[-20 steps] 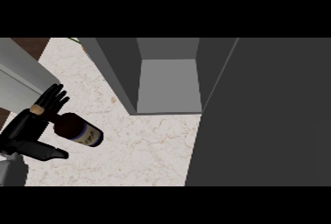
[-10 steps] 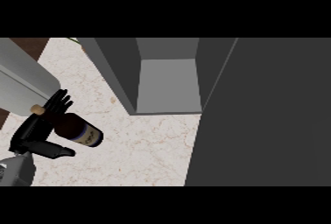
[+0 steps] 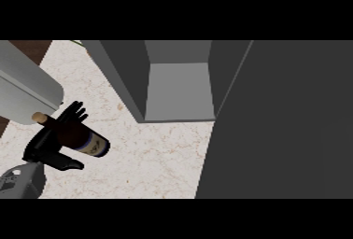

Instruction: Pick up the wine, place it into the cabinet and close the cabinet

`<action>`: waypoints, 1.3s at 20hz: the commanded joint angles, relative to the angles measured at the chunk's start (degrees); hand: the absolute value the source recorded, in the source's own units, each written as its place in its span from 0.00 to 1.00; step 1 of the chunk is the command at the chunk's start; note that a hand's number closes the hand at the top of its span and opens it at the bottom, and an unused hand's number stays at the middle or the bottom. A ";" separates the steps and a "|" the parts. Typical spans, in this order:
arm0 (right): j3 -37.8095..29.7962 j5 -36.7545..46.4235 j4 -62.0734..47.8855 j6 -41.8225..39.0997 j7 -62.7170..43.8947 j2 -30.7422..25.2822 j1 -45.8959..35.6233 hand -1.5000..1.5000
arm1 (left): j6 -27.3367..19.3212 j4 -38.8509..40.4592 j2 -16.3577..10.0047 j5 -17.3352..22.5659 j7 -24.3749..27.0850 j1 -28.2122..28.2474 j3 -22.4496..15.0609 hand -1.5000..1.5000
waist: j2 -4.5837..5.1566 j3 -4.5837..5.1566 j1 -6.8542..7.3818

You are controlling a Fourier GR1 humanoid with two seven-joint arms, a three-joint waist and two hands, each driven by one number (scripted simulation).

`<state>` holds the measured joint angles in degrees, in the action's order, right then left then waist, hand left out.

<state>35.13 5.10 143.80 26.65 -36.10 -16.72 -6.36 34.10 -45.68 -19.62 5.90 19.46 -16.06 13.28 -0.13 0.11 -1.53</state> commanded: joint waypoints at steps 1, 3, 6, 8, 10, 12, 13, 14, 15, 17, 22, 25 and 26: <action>3.83 7.74 9.37 1.13 -0.41 -1.08 4.89 0.00 | 1.24 5.69 0.13 -1.39 2.76 -2.73 -0.50 0.00 | 0.02 -0.01 -0.03; 1.28 6.49 10.68 1.40 -4.76 -1.41 1.87 0.00 | 2.66 8.90 -0.51 -1.87 5.45 -2.58 -0.23 0.00 | 0.06 0.03 0.05; 3.98 8.27 9.82 1.78 -2.58 -2.48 4.25 0.00 | 1.38 10.20 1.20 -2.43 4.53 -5.27 -0.91 0.00 | 0.00 0.00 0.04; 1.71 5.20 10.65 1.01 -0.13 -3.78 5.35 0.00 | 2.36 11.12 -0.21 -3.89 9.77 -3.07 -1.12 0.00 | 0.05 -0.03 0.28; 1.87 5.03 12.28 0.95 -1.81 -4.53 5.34 0.00 | 0.38 12.30 1.27 -4.01 8.88 -5.95 -1.13 0.00 | 0.03 -0.02 0.12; 1.23 5.10 8.62 0.87 -0.73 -3.35 3.68 0.00 | -0.23 13.37 2.33 -4.01 11.71 -5.92 -0.92 0.00 | 0.10 -0.02 0.51; 2.70 6.83 9.96 2.02 -2.00 -3.40 4.12 0.00 | -0.52 11.77 2.47 -4.10 13.77 -2.53 -1.07 0.00 | -0.05 -0.01 0.59; -0.75 3.32 8.44 0.96 -0.82 -3.22 2.15 0.00 | -1.03 13.54 3.72 -3.42 11.70 -6.04 -0.75 0.00 | 0.11 -0.03 0.62; 2.24 5.12 13.26 1.69 -2.11 -5.16 5.20 0.00 | -0.03 15.66 2.65 -1.74 11.26 -7.47 1.11 1.00 | -0.04 0.04 -0.54; 3.43 7.25 7.25 2.16 -0.49 -2.45 1.47 0.00 | 1.34 18.59 1.47 -2.94 12.05 -8.95 0.40 1.00 | 0.16 0.04 0.20; 3.79 4.82 11.85 2.14 2.86 -6.01 9.43 0.00 | -0.50 15.83 2.51 -4.84 16.77 -5.23 -1.47 1.00 | -0.04 -0.05 0.19; 4.36 6.15 6.91 3.41 2.32 -3.43 4.10 0.00 | -2.01 14.17 2.91 -5.98 20.22 -4.04 -2.43 1.00 | -0.01 -0.02 0.82; 3.63 5.96 12.20 3.24 0.61 -7.14 7.72 0.00 | -2.15 11.30 1.11 -4.21 15.62 -6.11 -1.29 1.00 | -0.34 -0.08 0.55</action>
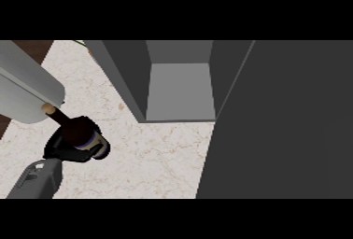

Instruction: Pick up the wine, place it into the cabinet and close the cabinet

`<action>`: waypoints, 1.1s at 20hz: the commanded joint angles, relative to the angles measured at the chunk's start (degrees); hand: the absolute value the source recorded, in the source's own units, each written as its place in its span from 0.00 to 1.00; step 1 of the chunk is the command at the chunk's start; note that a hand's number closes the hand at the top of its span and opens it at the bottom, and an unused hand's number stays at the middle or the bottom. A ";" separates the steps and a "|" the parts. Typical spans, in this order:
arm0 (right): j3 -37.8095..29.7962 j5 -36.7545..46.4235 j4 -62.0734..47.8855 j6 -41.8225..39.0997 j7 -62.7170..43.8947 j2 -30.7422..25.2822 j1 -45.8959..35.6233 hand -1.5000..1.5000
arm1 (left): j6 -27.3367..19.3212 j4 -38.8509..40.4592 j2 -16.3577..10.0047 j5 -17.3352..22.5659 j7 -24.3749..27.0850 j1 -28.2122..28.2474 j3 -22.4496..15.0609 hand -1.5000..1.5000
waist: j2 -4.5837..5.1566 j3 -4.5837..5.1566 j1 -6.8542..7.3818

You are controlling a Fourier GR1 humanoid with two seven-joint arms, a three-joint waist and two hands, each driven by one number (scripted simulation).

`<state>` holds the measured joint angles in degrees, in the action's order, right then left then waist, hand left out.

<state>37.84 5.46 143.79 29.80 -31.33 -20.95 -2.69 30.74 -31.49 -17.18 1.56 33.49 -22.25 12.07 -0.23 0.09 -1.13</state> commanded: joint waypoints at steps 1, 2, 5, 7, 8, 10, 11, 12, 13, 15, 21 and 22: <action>3.35 7.07 8.33 0.68 -2.43 -0.20 1.92 0.00 | 0.15 -1.45 1.05 -1.45 5.67 1.59 -1.38 1.00 | 0.01 -0.01 0.28; 1.02 5.59 13.38 0.41 -5.97 -2.88 2.45 0.00 | 0.58 0.00 -0.38 -1.66 5.20 0.34 -1.16 1.00 | 0.00 0.04 -0.32; 0.19 5.13 10.98 1.04 -5.28 -1.83 0.93 0.00 | 0.21 -4.98 1.54 -1.16 5.71 3.94 -2.34 1.00 | -0.09 -0.03 0.56; -0.40 3.49 8.92 0.47 -1.51 -3.10 2.91 0.00 | -5.06 -8.03 6.13 -0.54 7.81 6.34 -2.22 1.00 | -0.13 -0.08 0.65; -0.17 2.93 9.65 0.76 -0.75 -3.41 3.71 0.00 | -6.50 -9.08 8.11 -0.13 9.27 9.22 -2.21 1.00 | -0.28 -0.10 0.73; 2.20 3.62 9.15 1.39 2.26 -3.21 6.11 0.00 | -8.38 -9.52 7.69 0.18 13.30 11.80 -1.00 1.00 | -0.24 -0.08 0.49; 0.80 3.27 9.54 0.66 0.90 -4.11 5.15 0.00 | -10.11 -9.18 10.01 -0.26 13.53 10.23 -1.73 1.00 | -0.06 -0.05 0.37; 0.92 3.71 13.26 1.15 -2.32 -5.04 4.75 0.00 | -8.99 -12.80 10.67 0.63 11.89 12.57 -2.42 1.00 | -0.39 -0.05 0.54; 1.80 5.06 9.70 2.30 -0.84 -3.27 3.90 0.00 | -8.06 -16.59 11.91 1.86 8.57 14.34 -3.26 1.00 | -0.40 -0.09 1.07; -1.04 0.90 10.09 0.39 1.62 -5.14 5.05 0.00 | -6.81 -18.04 12.34 1.74 8.14 14.24 -4.67 1.00 | -0.12 -0.13 0.90; 0.36 3.65 7.55 2.12 2.88 -3.41 4.40 0.00 | -8.69 -32.96 16.08 3.89 -1.35 19.47 -8.19 1.00 | -0.14 -0.12 1.23; 0.36 3.62 12.12 2.17 -0.59 -5.24 5.33 0.00 | -7.83 -34.42 14.92 3.91 -0.97 21.38 -8.24 1.00 | -0.24 -0.09 1.05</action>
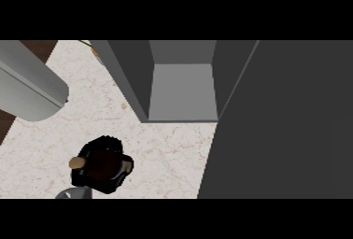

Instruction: Pick up the wine, place it into the cabinet and close the cabinet

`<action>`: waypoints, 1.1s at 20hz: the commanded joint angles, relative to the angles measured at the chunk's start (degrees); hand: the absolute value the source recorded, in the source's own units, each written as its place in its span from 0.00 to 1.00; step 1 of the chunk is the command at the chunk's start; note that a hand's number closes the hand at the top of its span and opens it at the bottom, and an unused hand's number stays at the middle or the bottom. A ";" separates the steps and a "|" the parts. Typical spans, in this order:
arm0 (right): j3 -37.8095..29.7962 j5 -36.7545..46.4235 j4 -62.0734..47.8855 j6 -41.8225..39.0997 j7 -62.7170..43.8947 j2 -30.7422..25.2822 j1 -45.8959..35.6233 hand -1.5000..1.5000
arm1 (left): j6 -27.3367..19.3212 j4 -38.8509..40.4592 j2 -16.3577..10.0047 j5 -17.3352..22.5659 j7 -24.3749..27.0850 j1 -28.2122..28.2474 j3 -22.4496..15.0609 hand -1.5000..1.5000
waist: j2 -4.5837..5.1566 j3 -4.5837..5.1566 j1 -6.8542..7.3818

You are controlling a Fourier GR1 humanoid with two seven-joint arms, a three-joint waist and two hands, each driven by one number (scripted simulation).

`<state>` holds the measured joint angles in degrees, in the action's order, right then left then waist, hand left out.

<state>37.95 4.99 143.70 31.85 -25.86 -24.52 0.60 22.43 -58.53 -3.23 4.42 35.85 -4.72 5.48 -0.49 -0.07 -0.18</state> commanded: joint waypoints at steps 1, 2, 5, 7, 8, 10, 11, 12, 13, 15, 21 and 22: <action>-1.76 1.12 11.51 -1.03 -3.45 -2.52 3.10 0.00 | -2.34 -8.44 3.07 -0.40 -2.56 3.60 -3.84 1.00 | 0.14 0.04 -0.03; 2.28 4.78 12.90 0.66 -2.82 -2.72 5.65 0.00 | -2.40 -10.79 3.10 0.22 -5.21 4.36 -5.26 1.00 | -0.18 0.04 -0.52; -2.86 -2.08 11.38 -1.53 0.43 -3.89 5.79 0.00 | -7.47 -15.24 3.17 4.35 -7.80 6.65 -12.53 1.00 | 0.15 -0.01 -0.31; -1.33 1.12 11.10 -0.13 -0.80 -3.32 5.67 0.00 | -7.19 -22.46 3.19 5.88 -14.31 8.47 -13.59 1.00 | 0.04 0.02 -0.18; -1.49 0.76 12.66 -0.79 -1.73 -4.00 5.88 0.00 | -9.11 -19.76 3.20 5.05 -11.33 7.71 -14.91 1.00 | 0.17 0.07 -0.41; 0.48 3.32 12.78 0.63 -2.61 -3.11 5.27 0.00 | -12.87 -23.35 3.21 5.54 -13.38 8.30 -17.18 1.00 | 0.04 0.10 -0.56; -0.51 2.50 12.71 -0.03 -2.20 -3.94 5.04 0.00 | -14.35 -24.53 3.21 4.28 -12.23 7.94 -17.93 1.00 | 0.08 0.09 -0.52; -2.97 -0.76 13.90 -1.12 -0.43 -5.63 7.17 0.00 | -14.45 -27.02 3.22 4.08 -14.21 9.71 -18.23 1.00 | 0.10 0.03 -0.45; 0.71 1.42 9.11 -0.70 2.54 -3.05 6.85 0.00 | -18.87 -25.99 3.22 5.44 -13.31 8.97 -23.68 1.00 | 0.21 0.06 -0.45; -0.75 1.80 12.09 0.15 -2.56 -3.94 5.65 0.00 | -20.66 -27.40 3.22 2.98 -14.62 8.06 -22.02 1.00 | 0.18 0.10 -0.41; -1.61 0.44 12.50 0.13 -1.24 -3.95 5.62 0.00 | -27.01 -24.75 3.23 3.40 -18.51 -0.49 -19.48 1.00 | 0.27 0.09 -0.68; 3.03 4.27 12.15 1.09 -0.32 -3.82 7.96 0.00 | -28.01 -21.86 3.23 3.00 -17.04 -2.68 -18.87 1.00 | 0.21 0.12 -1.12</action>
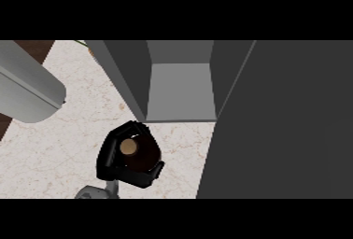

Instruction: Pick up the wine, place it into the cabinet and close the cabinet

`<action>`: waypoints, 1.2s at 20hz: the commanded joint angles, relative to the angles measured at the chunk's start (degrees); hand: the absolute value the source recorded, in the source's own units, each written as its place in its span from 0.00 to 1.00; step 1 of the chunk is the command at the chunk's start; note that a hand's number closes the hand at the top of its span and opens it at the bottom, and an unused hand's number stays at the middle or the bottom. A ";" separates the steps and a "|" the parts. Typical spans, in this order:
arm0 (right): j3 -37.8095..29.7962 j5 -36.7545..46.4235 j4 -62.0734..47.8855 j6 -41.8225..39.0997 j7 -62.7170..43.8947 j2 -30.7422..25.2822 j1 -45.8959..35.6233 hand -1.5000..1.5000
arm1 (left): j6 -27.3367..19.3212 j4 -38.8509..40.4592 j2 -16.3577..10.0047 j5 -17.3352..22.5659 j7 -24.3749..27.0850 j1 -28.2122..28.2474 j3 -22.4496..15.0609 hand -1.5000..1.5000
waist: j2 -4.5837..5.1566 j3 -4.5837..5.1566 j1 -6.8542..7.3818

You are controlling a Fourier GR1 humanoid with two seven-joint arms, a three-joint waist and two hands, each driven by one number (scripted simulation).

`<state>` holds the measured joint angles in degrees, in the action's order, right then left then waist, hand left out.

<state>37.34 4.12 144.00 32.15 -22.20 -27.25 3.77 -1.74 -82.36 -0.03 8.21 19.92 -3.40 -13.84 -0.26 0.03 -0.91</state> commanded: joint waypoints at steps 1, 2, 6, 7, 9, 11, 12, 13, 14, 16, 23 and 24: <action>1.32 2.41 12.31 -0.78 -0.87 -3.44 7.26 0.00 | -6.00 1.65 0.03 -2.42 1.01 -2.35 -2.16 1.00 | -0.01 -0.04 -0.35; -3.01 -1.18 15.16 -1.95 -3.99 -5.67 5.65 0.00 | -7.31 0.31 0.03 -1.67 -2.41 -4.41 -0.58 1.00 | 0.01 -0.04 -0.37; -1.72 -1.65 12.26 -1.47 0.13 -3.40 7.28 0.00 | -7.57 7.84 0.03 -2.50 -0.15 -9.30 0.12 1.00 | 0.15 -0.04 -0.49; -4.02 -1.14 15.53 -1.22 -5.49 -4.95 4.61 0.00 | -5.90 8.24 -0.82 -2.32 -1.29 -11.52 2.97 1.00 | 0.15 0.05 -0.60; -3.82 -1.88 13.80 -1.65 -4.39 -3.94 4.09 0.00 | -8.26 8.25 0.02 -2.49 -2.71 -12.04 -0.24 1.00 | 0.13 0.02 -0.23; -5.57 -2.85 11.91 -1.41 -4.09 -2.74 2.80 0.00 | -6.66 11.97 0.03 -2.91 -0.22 -13.90 1.39 1.00 | 0.26 0.02 -0.05; -1.42 -0.98 11.80 -2.04 -0.89 -3.30 7.04 0.00 | -8.77 12.01 0.03 -2.76 -1.11 -15.30 0.93 1.00 | 0.13 -0.01 -0.43; -2.30 -1.96 13.02 -2.53 0.33 -4.55 9.01 0.00 | -9.90 12.52 0.03 -1.61 -2.83 -16.99 0.52 1.00 | 0.10 -0.04 -0.76; -5.88 -4.92 12.57 -2.71 -1.97 -4.20 5.99 0.00 | -8.88 15.15 0.03 -2.06 -2.86 -19.69 1.76 1.00 | 0.28 -0.02 -0.55; -4.91 -5.51 9.17 -3.80 2.99 -2.98 6.73 0.00 | -12.28 19.45 0.03 -1.24 -1.48 -22.17 -0.31 1.00 | 0.37 -0.06 -0.95; -6.38 -6.74 12.22 -4.65 0.76 -3.41 6.86 0.00 | -8.15 28.51 0.03 1.28 1.38 -28.71 4.10 1.00 | 0.49 0.03 -1.02; -5.99 -4.90 11.86 -3.99 1.08 -2.84 7.73 0.00 | -10.52 26.96 0.03 2.71 0.74 -27.99 1.02 1.00 | 0.29 0.01 -0.78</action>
<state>32.07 1.82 144.04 28.18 -16.25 -29.63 8.63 -11.31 -58.76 -0.01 8.96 19.58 -28.40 -12.15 0.06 0.03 -1.79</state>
